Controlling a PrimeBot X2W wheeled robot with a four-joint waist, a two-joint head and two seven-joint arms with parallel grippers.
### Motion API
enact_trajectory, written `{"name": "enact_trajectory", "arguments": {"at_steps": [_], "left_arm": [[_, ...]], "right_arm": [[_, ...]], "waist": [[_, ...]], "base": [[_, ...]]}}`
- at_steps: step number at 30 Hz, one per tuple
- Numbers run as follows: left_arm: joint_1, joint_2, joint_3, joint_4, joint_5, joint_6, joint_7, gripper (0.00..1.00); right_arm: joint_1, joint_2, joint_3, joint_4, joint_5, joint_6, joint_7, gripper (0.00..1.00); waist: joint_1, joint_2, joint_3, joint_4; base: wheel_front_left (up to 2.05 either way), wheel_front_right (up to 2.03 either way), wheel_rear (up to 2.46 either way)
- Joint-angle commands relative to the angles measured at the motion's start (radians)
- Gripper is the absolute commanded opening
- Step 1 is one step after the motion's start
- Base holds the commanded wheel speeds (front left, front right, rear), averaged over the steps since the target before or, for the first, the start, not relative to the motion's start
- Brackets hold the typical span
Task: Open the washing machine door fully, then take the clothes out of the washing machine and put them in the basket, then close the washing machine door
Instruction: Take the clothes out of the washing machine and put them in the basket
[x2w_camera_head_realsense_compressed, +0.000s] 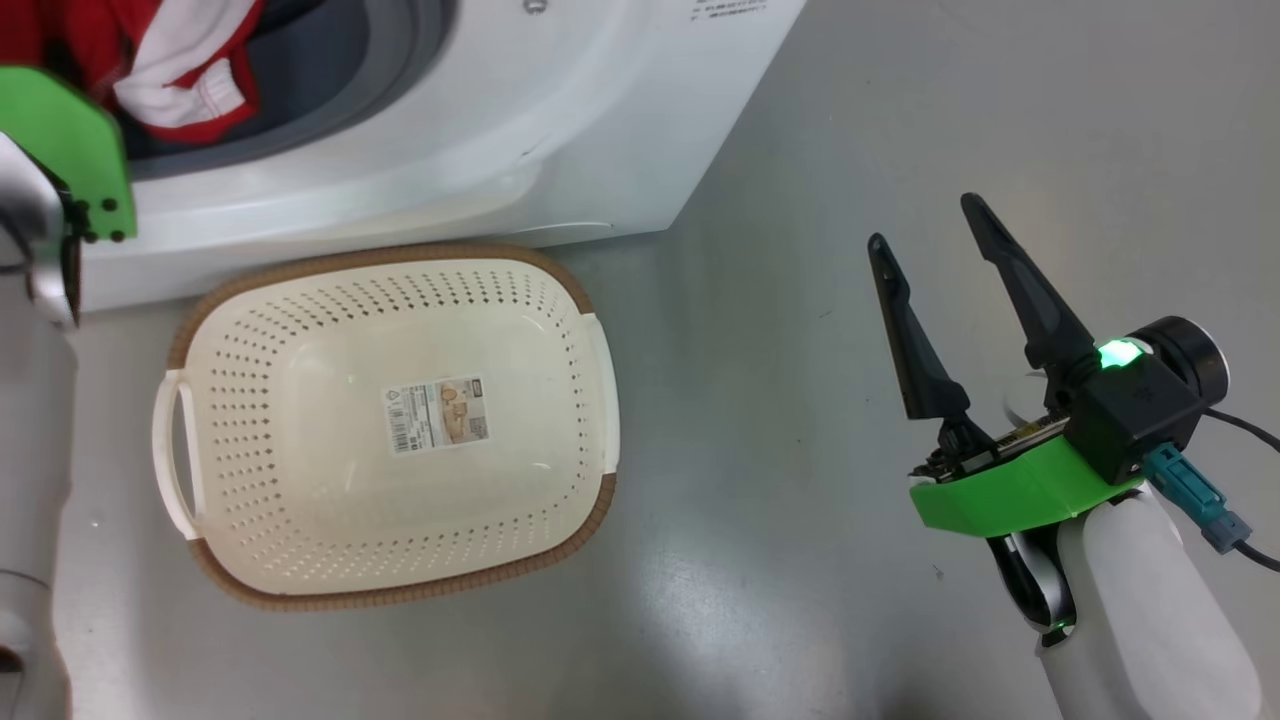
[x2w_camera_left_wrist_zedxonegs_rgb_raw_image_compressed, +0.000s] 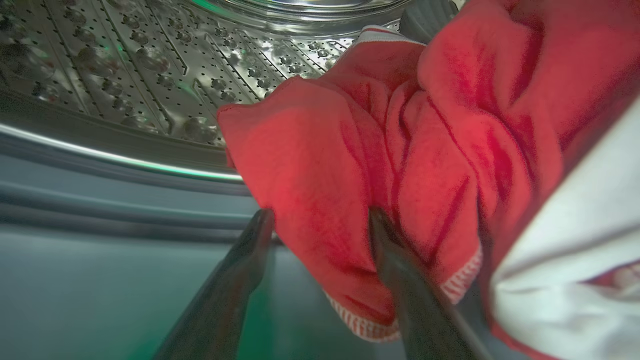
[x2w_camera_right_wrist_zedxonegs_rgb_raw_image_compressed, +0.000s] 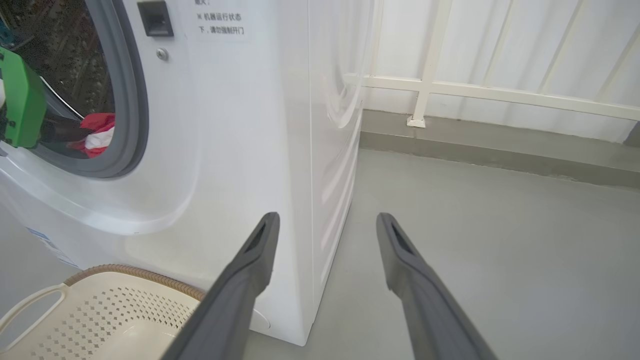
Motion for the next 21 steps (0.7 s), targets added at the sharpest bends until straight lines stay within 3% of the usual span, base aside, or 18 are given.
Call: {"name": "enact_trajectory", "arguments": {"at_steps": [1, 8, 9, 10, 14, 21], "left_arm": [[-0.026, 0.070, -0.001, -0.003, 0.018, 0.018, 0.013, 1.00], [-0.038, 0.085, -0.017, 0.029, 0.019, 0.008, 0.031, 1.00], [-0.039, 0.087, -0.019, 0.034, 0.018, 0.004, 0.034, 0.47], [-0.039, 0.087, -0.022, 0.037, 0.016, -0.004, 0.033, 0.00], [-0.039, 0.090, -0.026, 0.035, 0.008, -0.013, -0.001, 0.00], [-0.027, 0.086, -0.016, -0.008, -0.015, 0.003, -0.155, 0.00]], "right_arm": [[-0.006, 0.003, 0.031, -0.019, 0.013, 0.004, -0.006, 1.00], [-0.011, 0.004, 0.042, -0.016, 0.032, 0.004, -0.006, 1.00], [-0.011, 0.004, 0.043, -0.016, 0.035, 0.004, -0.006, 1.00], [-0.011, 0.004, 0.044, -0.016, 0.037, 0.004, -0.006, 1.00], [-0.010, 0.004, 0.043, -0.015, 0.042, 0.004, -0.006, 1.00], [-0.007, 0.004, 0.039, -0.010, 0.042, 0.004, -0.006, 1.00]], "waist": [[0.0000, 0.0000, 0.006, -0.010], [0.0000, 0.0000, 0.013, -0.025], [0.0000, 0.0000, 0.014, -0.026], [0.0000, 0.0000, 0.014, -0.028], [0.0000, 0.0000, 0.013, -0.030], [0.0000, 0.0000, -0.003, -0.019]], "base": [[0.00, 0.00, 0.00], [0.00, 0.00, 0.00], [0.00, 0.00, 0.00], [0.00, 0.00, 0.00], [0.00, 0.00, 0.00], [0.00, 0.00, 0.00]]}}
